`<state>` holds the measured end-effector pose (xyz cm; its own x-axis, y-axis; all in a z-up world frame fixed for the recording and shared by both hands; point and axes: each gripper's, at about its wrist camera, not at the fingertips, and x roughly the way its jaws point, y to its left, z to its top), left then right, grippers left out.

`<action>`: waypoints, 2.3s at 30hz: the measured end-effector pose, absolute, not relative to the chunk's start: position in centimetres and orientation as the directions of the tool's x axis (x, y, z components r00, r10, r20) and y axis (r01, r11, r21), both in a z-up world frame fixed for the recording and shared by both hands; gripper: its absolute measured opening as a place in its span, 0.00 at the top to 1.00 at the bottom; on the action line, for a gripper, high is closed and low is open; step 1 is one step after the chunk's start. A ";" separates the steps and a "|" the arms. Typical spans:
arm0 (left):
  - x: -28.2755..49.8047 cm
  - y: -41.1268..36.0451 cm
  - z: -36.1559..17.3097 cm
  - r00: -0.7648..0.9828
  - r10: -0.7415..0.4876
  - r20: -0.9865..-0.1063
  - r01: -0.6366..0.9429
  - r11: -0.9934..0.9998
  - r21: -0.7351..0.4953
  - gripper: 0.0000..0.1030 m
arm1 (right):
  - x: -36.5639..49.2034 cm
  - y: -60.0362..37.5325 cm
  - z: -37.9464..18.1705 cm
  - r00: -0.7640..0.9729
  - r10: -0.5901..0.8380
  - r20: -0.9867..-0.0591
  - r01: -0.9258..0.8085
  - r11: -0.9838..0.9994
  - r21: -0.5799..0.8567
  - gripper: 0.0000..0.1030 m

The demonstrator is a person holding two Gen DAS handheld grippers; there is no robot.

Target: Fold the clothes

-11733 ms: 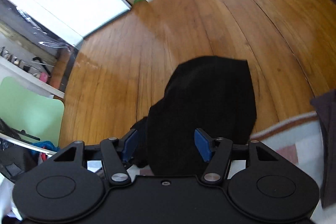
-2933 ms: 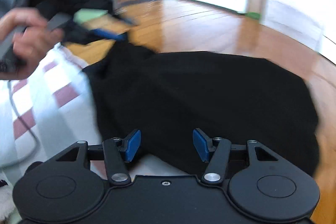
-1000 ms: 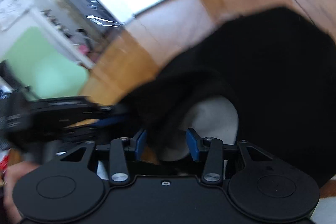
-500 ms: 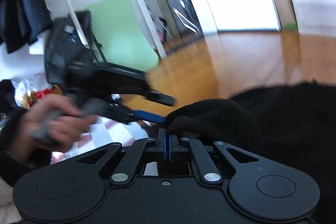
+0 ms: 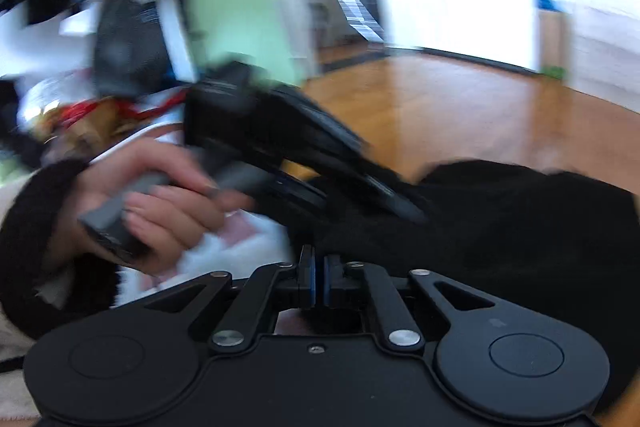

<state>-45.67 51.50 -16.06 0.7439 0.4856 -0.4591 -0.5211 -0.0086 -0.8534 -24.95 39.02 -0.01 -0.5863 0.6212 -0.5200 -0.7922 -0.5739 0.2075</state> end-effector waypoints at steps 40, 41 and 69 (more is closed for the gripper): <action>-47.0 67.0 3.6 0.412 0.766 -0.494 -0.852 0.133 -0.506 0.93 | -1.0 60.9 17.4 -0.119 0.925 -0.360 -0.891 0.061 0.449 0.92; -46.6 68.2 6.9 0.420 0.789 -0.448 -0.845 0.160 -0.510 0.94 | -1.1 60.9 21.1 -0.094 0.955 -0.282 -0.914 0.029 0.404 0.92; -48.0 51.0 -15.8 0.262 0.570 -0.779 -0.908 -0.129 -0.400 0.92 | -2.8 47.6 -3.1 0.122 0.689 -0.714 -0.956 0.276 0.103 0.92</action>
<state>-48.01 51.04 -15.79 0.2620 0.5702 -0.7786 -0.9076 -0.1286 -0.3997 -2.85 47.65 -3.11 0.1223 0.6890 -0.7144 -0.9555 0.2764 0.1030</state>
